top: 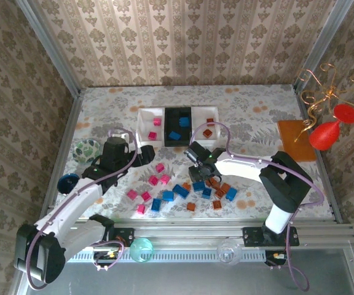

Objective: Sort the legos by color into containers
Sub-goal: Pick up the lego from the center of the table, then place the lego in the container.

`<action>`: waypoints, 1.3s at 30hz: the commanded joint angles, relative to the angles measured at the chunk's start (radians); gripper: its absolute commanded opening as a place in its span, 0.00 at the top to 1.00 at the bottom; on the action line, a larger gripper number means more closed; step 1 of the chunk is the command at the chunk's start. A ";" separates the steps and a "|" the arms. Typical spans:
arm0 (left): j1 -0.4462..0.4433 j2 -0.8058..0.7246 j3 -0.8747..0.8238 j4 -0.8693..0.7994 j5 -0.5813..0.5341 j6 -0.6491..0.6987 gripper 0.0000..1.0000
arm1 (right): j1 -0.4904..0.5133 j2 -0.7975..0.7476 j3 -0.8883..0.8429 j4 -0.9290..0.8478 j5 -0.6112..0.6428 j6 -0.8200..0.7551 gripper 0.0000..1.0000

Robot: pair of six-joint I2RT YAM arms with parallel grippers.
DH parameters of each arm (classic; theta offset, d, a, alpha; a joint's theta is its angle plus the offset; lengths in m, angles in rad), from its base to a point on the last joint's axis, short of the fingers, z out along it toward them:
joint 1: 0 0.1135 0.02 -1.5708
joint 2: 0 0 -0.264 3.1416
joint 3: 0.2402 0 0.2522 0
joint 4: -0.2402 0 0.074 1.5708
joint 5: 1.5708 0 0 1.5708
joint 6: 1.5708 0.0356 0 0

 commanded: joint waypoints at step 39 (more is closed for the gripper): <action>-0.122 0.316 0.109 -0.126 0.016 0.120 0.13 | -0.168 0.237 0.609 0.067 0.049 0.002 0.29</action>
